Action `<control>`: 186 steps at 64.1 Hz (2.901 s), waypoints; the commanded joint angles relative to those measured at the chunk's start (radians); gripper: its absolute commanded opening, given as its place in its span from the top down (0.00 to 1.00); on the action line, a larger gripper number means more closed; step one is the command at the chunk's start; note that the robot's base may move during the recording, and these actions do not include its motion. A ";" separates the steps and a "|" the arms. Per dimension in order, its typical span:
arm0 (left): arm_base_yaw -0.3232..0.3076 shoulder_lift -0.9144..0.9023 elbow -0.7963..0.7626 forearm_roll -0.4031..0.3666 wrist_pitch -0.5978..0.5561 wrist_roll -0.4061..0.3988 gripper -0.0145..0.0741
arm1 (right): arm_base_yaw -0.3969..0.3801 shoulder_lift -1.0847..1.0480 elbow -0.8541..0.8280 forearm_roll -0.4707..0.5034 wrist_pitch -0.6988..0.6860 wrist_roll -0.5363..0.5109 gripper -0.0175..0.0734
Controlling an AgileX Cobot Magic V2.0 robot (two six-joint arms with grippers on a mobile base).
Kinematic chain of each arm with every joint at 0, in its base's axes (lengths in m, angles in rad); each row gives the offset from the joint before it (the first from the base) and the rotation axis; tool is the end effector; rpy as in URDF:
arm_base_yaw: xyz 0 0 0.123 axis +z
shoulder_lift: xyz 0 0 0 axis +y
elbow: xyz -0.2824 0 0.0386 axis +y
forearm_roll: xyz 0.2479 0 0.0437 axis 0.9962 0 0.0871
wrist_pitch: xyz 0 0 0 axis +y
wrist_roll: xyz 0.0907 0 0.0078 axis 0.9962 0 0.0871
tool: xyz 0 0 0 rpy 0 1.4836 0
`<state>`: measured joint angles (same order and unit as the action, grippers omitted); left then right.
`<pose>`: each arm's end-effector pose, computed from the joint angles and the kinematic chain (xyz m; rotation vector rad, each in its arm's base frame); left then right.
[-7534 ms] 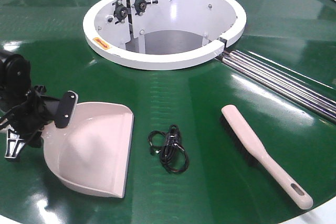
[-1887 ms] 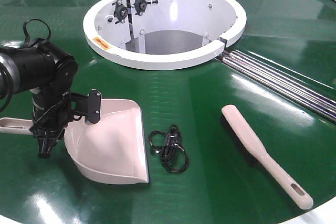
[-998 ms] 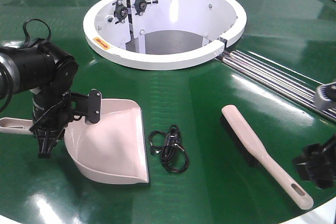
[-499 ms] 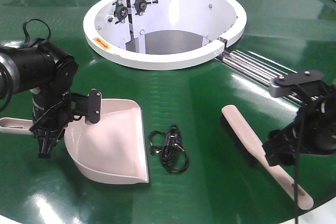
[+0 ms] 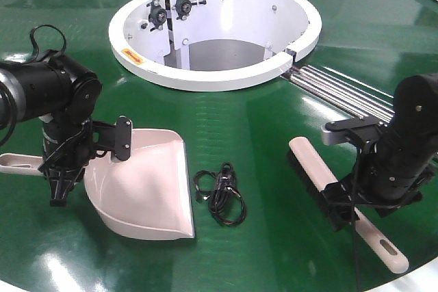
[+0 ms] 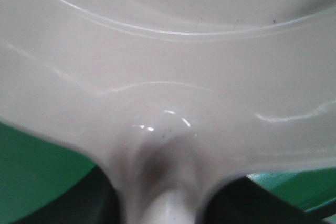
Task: Clean and inspect green conveyor with broom and dustpan
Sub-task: 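Lower the right gripper onto the pink brush handle and grasp it, then sweep the black cable into the dustpan with the right-held brush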
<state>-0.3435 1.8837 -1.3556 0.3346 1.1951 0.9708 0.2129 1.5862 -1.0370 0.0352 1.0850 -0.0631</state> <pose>0.3443 -0.0936 0.2061 -1.9598 -2.2160 -0.4057 0.2724 0.0618 0.2217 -0.4043 3.0935 0.0515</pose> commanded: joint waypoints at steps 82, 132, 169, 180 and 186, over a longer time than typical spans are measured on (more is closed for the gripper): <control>-0.007 -0.048 -0.021 0.007 -0.001 -0.010 0.84 | 0.152 0.073 -0.100 0.038 0.086 0.191 0.82; -0.007 -0.048 -0.021 0.007 -0.001 -0.010 0.84 | 0.432 0.425 -0.488 0.297 0.207 0.381 0.81; -0.007 -0.048 -0.021 0.007 -0.001 -0.010 0.84 | 0.497 0.529 -0.865 0.312 0.206 0.285 0.81; -0.007 -0.048 -0.021 0.007 -0.001 -0.010 0.84 | 0.485 0.501 -0.865 0.208 0.206 0.303 0.81; -0.007 -0.048 -0.021 0.007 -0.001 -0.010 0.84 | 0.458 0.479 -0.862 0.193 0.206 0.303 0.81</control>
<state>-0.3435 1.8837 -1.3556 0.3367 1.1948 0.9709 0.7042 2.1662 -1.8697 0.2475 1.2337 0.2407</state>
